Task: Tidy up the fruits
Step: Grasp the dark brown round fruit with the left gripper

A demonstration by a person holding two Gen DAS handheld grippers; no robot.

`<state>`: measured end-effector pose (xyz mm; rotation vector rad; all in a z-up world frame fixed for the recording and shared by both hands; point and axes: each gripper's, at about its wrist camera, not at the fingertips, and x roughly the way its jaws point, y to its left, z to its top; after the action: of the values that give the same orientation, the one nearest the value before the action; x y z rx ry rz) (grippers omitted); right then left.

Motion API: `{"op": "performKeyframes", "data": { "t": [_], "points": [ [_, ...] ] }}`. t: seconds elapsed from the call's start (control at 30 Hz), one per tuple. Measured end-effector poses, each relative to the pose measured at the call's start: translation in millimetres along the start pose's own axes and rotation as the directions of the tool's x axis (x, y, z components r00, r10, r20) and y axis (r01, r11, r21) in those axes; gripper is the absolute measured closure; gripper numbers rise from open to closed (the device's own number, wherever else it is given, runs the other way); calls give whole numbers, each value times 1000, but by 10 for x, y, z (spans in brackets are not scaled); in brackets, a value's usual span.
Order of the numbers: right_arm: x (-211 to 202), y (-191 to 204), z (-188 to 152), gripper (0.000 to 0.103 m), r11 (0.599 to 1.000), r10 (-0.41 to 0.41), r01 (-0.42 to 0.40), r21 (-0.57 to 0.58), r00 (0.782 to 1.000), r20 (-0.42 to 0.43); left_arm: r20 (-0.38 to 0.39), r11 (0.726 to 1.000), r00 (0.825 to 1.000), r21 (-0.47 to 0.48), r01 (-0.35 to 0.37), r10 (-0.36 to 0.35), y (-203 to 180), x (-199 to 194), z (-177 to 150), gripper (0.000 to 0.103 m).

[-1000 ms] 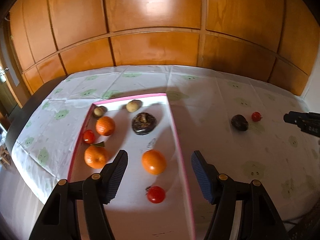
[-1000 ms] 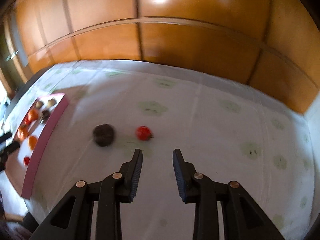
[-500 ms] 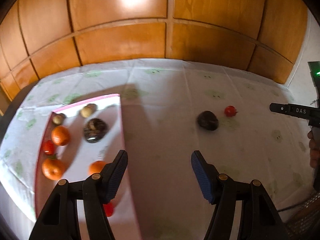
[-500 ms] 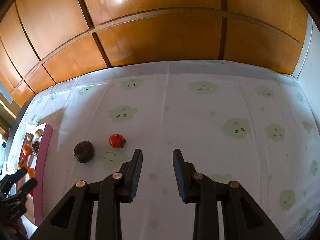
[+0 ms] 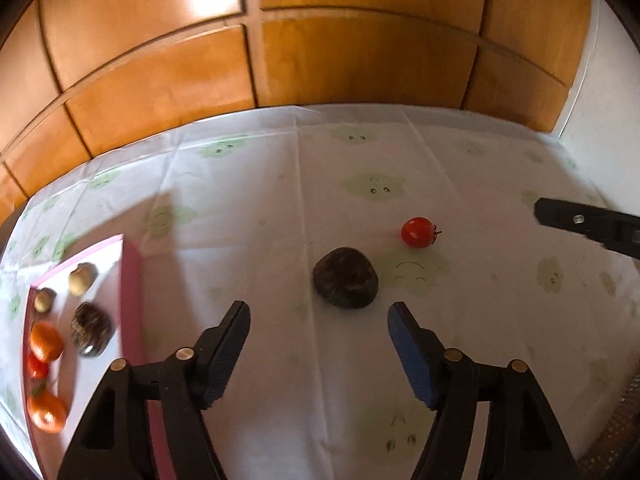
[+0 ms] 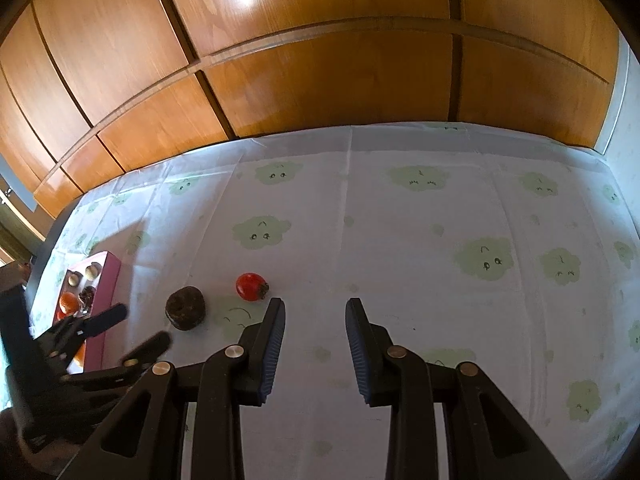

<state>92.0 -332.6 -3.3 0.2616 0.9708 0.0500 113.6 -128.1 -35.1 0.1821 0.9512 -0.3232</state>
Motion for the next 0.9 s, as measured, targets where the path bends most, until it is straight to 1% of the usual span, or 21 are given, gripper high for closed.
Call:
{"op": "performKeyframes", "data": {
  "t": [0.23, 0.37, 0.4, 0.43, 0.47, 0.5, 0.57, 0.67, 0.8, 0.9],
  "points": [
    [7, 37, 20, 71, 1000, 25, -25, 0, 1000, -1, -42, 999, 999, 36, -23, 24, -79, 345, 168, 31],
    [4, 68, 24, 71, 1000, 31, -31, -7, 1000, 2, -68, 1000, 998, 19, -15, 16, -67, 522, 208, 31],
    [4, 72, 25, 71, 1000, 30, -30, -8, 1000, 2, -70, 1000, 997, 21, -14, 16, -76, 559, 216, 33],
    [7, 71, 26, 71, 999, 30, -30, -10, 1000, 2, -76, 1000, 997, 26, -13, 15, -82, 601, 213, 39],
    [8, 74, 26, 71, 999, 30, -30, -12, 1000, 3, -61, 1000, 998, 25, -8, 10, -86, 600, 208, 42],
    [5, 69, 25, 71, 1000, 29, -29, -13, 1000, 4, -51, 1000, 999, 27, 8, -7, -92, 581, 204, 56],
    [5, 63, 19, 71, 1000, 23, -22, -13, 1000, 4, -45, 1000, 999, 21, 4, -3, -94, 531, 176, 57],
    [7, 64, 12, 71, 1000, 15, -15, -14, 1000, 1, -28, 999, 999, 3, 35, -35, -78, 393, 67, 57],
    [39, 74, -6, 71, 1000, 1, -1, -22, 1000, -12, 0, 999, 1000, 24, 30, -30, -117, 140, -209, 57],
    [73, 103, -28, 71, 999, -8, 7, -41, 1000, -26, 11, 999, 1000, 27, 24, -24, -129, -9, -481, 56]
  ]
}}
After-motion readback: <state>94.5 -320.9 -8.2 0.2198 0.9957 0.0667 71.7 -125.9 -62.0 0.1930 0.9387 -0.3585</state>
